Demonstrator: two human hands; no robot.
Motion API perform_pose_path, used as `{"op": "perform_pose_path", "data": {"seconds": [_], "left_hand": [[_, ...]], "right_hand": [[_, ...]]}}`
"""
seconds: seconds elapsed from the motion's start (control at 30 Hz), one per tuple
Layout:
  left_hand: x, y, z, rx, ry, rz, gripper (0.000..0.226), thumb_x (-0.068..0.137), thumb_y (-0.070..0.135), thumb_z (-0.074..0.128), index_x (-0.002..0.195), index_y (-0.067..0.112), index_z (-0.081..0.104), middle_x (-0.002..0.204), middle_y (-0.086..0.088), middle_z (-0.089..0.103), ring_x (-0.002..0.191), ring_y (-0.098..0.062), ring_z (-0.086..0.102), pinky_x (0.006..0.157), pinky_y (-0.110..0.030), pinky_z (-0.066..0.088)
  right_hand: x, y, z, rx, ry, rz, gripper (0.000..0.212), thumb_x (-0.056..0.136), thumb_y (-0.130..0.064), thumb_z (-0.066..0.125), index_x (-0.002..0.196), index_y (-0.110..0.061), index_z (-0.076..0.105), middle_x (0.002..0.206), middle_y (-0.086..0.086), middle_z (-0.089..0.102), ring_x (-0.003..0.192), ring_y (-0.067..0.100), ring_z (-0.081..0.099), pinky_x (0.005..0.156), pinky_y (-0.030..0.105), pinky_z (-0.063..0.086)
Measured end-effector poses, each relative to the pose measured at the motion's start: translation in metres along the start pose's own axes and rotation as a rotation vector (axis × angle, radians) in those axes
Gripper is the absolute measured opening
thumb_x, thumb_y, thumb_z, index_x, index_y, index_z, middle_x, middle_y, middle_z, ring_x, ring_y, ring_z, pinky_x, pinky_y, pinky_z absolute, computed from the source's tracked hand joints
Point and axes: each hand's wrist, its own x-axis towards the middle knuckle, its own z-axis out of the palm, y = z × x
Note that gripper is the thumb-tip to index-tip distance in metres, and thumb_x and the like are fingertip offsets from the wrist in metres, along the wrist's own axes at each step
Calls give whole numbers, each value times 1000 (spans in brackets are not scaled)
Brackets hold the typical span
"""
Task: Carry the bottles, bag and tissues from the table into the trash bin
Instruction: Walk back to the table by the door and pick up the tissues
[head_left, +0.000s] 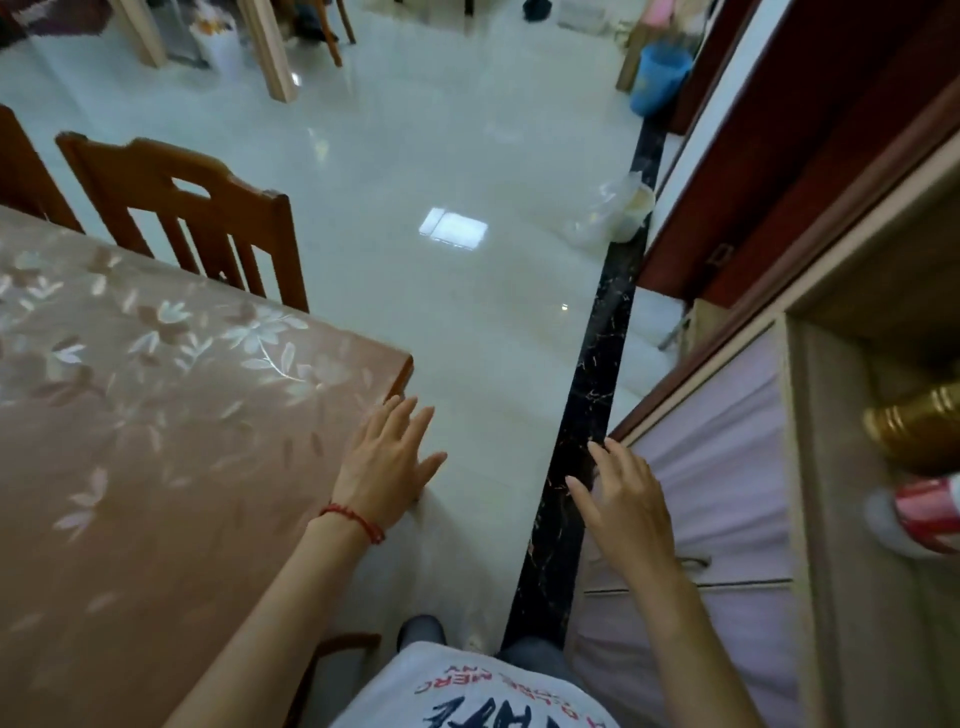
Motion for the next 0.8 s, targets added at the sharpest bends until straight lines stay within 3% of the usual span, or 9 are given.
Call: {"op": "perform_pose_path", "data": {"seconds": [0.2,0.47,0.63,0.8], "left_hand": [[45,20,2,30,-74,62,77,92,56,6,116,6,59,116,-18,63,107,-37,60,86,-50,49],[127,14,11,25,-120,90,76,92,57,6,119,7,57,120,-17,62,111,-36,58,86,-49,49],[201,2,20,-15,-127,115,63,87,52,29,115,5,60,118,-19,63,109,-38,59,84,-50,50],[275,-8,12,-12,-164,139,75,93,55,7,115,6,59,117,-18,63,108,-37,60,84,-50,50]], "right_hand": [[23,25,0,-1,-16,56,51,84,-37,52,122,-2,56,123,17,59,115,33,54,92,44,47],[92,39,5,0,-51,123,49,88,-34,58,128,-6,51,133,14,51,125,29,45,98,42,41],[157,44,14,-3,-59,176,50,88,-33,58,129,-6,51,132,14,51,124,29,45,97,42,41],[232,45,16,-6,-49,199,48,84,-29,65,123,-3,55,126,18,56,119,33,50,97,43,43]]}}
